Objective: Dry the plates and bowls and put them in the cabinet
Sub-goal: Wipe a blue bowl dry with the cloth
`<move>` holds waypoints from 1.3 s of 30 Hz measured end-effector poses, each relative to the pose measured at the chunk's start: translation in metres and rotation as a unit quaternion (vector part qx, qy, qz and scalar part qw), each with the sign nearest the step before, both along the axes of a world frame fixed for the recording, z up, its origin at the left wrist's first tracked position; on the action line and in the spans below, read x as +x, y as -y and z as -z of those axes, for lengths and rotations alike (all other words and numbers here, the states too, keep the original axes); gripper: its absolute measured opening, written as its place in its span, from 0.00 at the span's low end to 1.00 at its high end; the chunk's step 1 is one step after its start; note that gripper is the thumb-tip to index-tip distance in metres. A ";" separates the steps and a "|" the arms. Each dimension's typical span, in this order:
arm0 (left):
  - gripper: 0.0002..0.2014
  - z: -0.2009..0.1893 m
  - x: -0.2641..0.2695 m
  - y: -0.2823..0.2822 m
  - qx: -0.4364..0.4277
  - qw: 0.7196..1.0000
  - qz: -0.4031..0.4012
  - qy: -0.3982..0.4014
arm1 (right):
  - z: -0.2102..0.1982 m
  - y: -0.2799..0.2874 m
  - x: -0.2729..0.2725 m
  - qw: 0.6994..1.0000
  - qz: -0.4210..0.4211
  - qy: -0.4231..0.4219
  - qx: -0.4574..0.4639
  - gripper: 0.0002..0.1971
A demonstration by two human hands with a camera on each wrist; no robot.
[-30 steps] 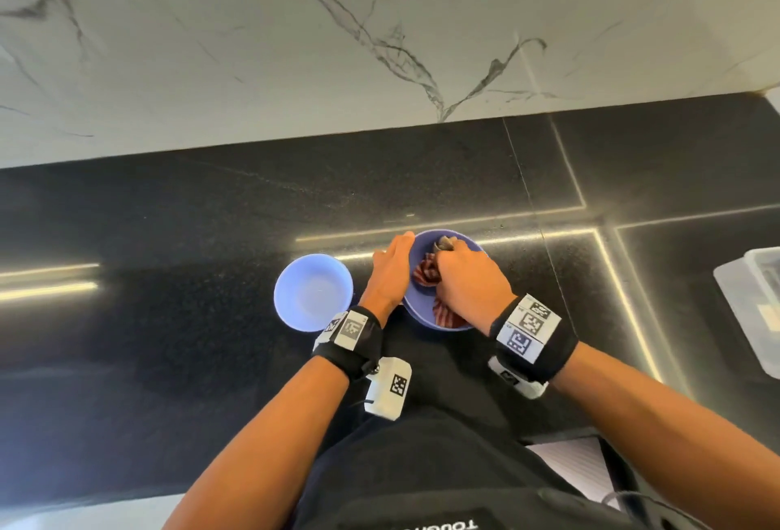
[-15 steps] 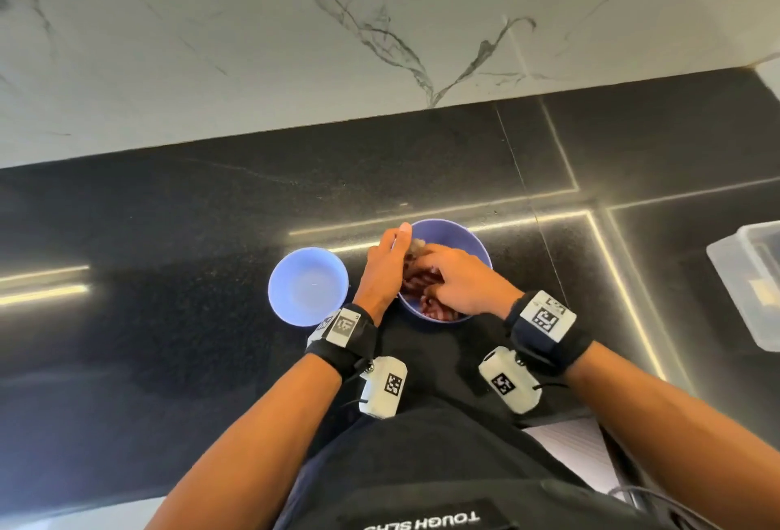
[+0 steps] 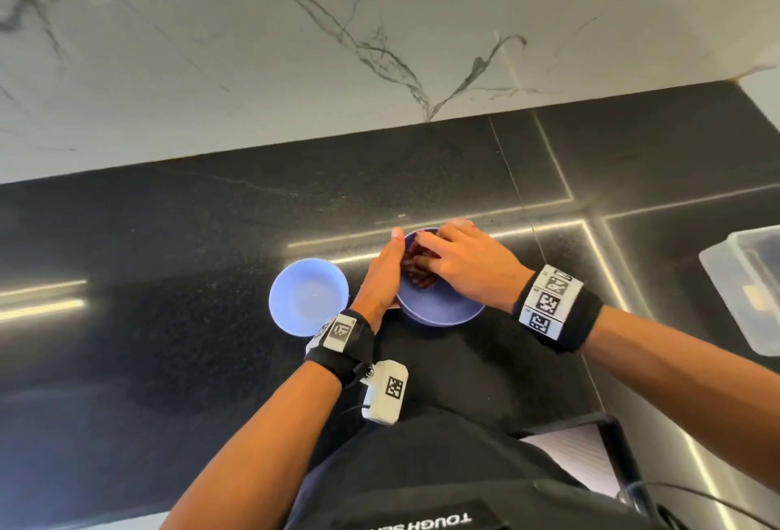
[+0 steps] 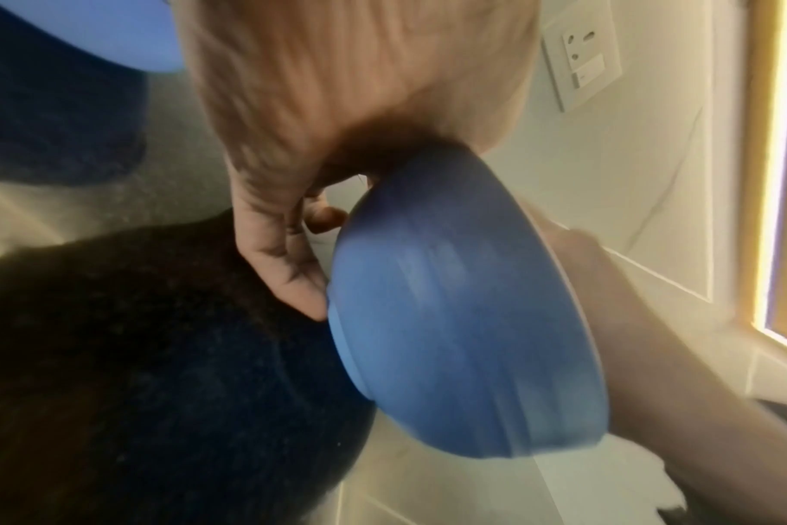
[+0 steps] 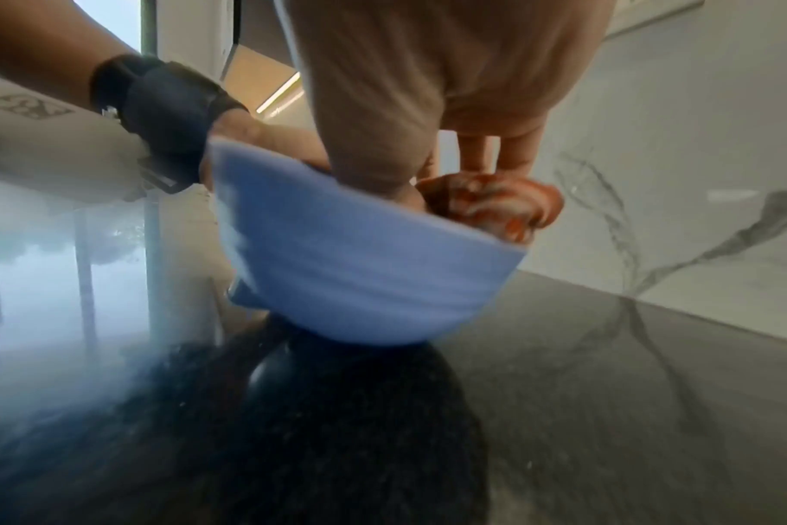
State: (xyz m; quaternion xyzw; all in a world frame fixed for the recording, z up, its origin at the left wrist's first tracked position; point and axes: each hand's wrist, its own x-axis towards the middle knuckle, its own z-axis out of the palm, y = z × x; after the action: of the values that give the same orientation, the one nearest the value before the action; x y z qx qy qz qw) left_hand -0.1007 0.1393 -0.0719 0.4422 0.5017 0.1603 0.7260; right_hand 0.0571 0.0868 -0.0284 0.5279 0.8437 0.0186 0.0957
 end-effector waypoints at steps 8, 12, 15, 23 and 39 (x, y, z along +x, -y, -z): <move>0.50 0.049 0.005 -0.004 0.011 0.996 -0.046 -0.072 | -0.010 0.004 -0.004 0.925 0.276 -0.158 -0.208 0.12; 0.48 0.016 0.003 0.004 0.004 0.997 -0.052 -0.050 | -0.010 0.007 0.001 0.842 0.375 -0.358 -0.152 0.11; 0.51 0.013 0.004 0.005 -0.002 0.998 -0.046 -0.049 | -0.007 0.009 -0.021 0.819 0.379 -0.418 -0.103 0.17; 0.42 0.009 0.000 0.006 0.038 0.995 -0.032 -0.081 | -0.026 0.001 -0.019 0.844 0.232 -0.359 -0.324 0.21; 0.18 0.009 -0.011 0.001 0.165 0.977 -0.009 -0.138 | -0.041 0.049 0.042 0.586 0.441 -0.679 0.026 0.20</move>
State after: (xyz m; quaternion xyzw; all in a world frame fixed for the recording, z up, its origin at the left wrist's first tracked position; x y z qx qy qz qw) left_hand -0.1113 0.1381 -0.0808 0.5693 0.5674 0.1853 0.5654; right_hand 0.0995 0.0374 0.0126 0.6970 0.3263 -0.3681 -0.5218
